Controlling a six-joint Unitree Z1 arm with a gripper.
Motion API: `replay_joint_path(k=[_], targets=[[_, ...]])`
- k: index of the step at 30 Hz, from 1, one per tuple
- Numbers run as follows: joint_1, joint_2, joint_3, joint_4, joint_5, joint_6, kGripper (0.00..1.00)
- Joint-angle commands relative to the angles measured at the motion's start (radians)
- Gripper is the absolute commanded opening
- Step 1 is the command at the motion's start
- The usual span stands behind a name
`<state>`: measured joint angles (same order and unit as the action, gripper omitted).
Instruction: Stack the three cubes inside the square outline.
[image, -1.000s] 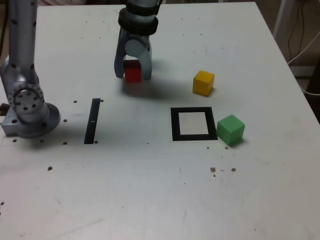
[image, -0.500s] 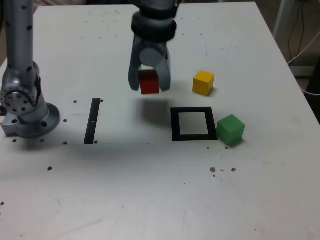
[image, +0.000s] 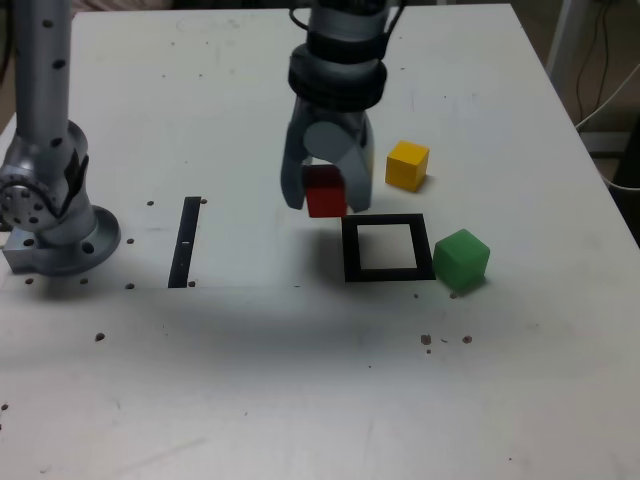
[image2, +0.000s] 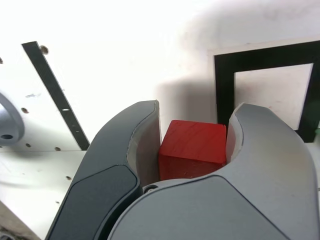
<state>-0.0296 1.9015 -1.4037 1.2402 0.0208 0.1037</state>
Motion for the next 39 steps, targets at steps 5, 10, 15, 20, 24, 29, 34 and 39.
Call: replay_joint_path(k=[5,10,15,20,24,29,34,39], targets=[[-0.034,0.058,-0.061,0.014,-0.007,-0.011,0.31],[-0.047,0.107,-0.115,0.022,-0.011,-0.016,0.31],[-0.049,0.148,-0.158,0.034,-0.012,-0.022,0.31],[-0.048,0.179,-0.180,0.042,-0.012,-0.045,0.31],[-0.046,0.197,-0.188,0.040,-0.010,-0.057,0.31],[-0.041,0.217,-0.192,0.037,-0.011,-0.057,0.31],[-0.036,0.238,-0.195,0.031,-0.012,-0.054,0.31],[-0.030,0.256,-0.198,0.024,-0.013,-0.050,0.32]])
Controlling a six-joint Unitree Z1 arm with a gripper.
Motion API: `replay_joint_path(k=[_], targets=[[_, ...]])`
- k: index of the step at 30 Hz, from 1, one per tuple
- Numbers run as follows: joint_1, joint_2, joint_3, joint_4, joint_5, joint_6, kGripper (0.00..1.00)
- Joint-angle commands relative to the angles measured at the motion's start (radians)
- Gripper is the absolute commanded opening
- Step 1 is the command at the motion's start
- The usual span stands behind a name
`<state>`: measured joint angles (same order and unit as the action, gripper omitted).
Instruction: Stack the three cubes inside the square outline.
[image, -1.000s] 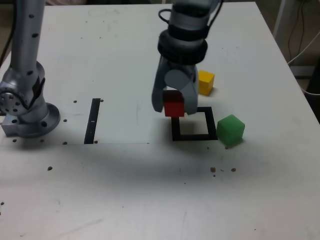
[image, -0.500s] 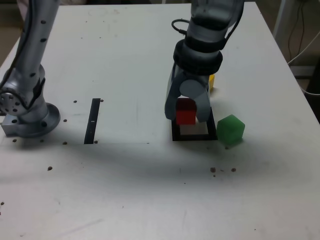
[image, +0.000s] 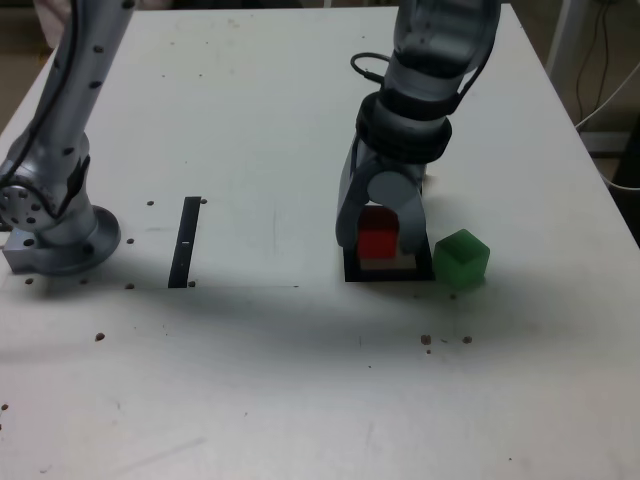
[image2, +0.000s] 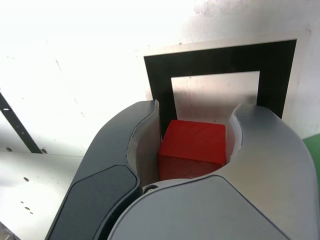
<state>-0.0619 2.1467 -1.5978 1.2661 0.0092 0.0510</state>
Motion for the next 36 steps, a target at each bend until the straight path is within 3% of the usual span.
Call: replay_joint_path(k=[1,13,19,21,36], targets=[[0.003,0.014,-0.006,-0.004,-0.001,0.003,0.32],[0.025,0.045,-0.014,-0.012,0.001,0.024,0.35],[0.028,0.044,-0.012,-0.023,-0.001,0.044,0.84],[0.029,0.043,-0.009,-0.026,-0.002,0.047,0.93],[0.031,-0.009,0.025,-0.027,0.001,0.047,0.99]])
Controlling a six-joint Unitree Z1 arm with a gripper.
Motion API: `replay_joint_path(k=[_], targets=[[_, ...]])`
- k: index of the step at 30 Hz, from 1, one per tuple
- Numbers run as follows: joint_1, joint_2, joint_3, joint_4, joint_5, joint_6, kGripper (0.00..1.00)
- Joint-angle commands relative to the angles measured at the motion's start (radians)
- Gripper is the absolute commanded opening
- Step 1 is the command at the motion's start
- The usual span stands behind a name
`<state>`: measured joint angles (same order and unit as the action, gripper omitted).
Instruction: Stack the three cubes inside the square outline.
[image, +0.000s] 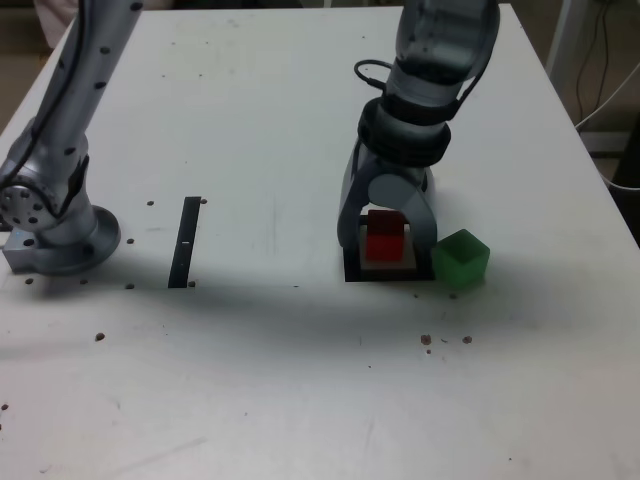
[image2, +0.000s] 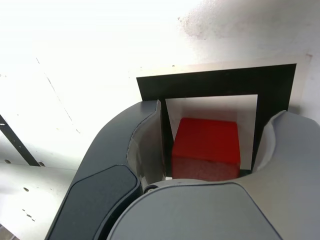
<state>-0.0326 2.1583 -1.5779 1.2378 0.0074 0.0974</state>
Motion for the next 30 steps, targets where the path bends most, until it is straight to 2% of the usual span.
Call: replay_joint_path(k=[1,15,22,30], targets=[[0.002,-0.027,0.008,0.004,0.004,0.000,0.99],[0.002,-0.143,0.015,0.067,0.058,-0.005,0.99],[0.010,-0.152,0.014,0.081,0.077,0.004,0.99],[0.069,-0.138,0.000,0.079,0.091,0.067,0.99]])
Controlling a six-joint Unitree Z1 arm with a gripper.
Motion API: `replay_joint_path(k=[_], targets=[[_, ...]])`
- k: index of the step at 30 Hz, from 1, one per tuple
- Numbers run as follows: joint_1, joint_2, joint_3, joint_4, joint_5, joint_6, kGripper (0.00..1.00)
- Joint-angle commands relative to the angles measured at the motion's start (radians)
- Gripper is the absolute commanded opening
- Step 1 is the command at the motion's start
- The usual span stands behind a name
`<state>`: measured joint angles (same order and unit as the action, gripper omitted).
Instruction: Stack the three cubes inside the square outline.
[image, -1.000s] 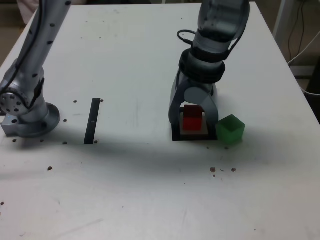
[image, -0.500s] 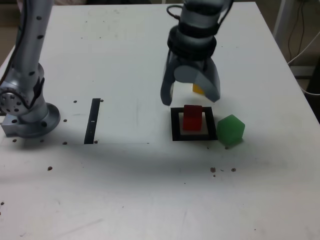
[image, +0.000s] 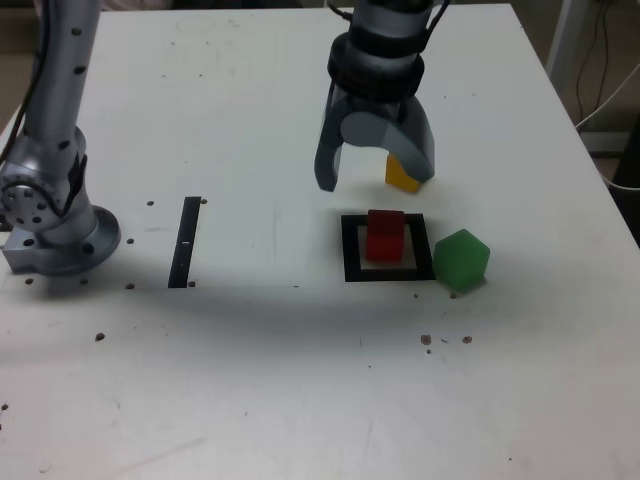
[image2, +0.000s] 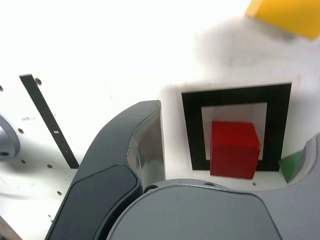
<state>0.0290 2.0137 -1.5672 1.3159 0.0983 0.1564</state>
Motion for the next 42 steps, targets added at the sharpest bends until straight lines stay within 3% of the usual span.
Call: replay_joint_path(k=[1,17,30,38,42], targets=[[0.017,0.011,-0.016,0.001,0.000,0.018,0.99],[0.174,0.126,-0.144,0.005,0.002,0.207,0.99],[0.208,0.166,-0.220,0.029,0.029,0.315,0.99],[0.205,0.167,-0.240,0.012,0.045,0.561,1.00],[0.207,0.172,-0.239,0.006,0.058,0.599,1.00]])
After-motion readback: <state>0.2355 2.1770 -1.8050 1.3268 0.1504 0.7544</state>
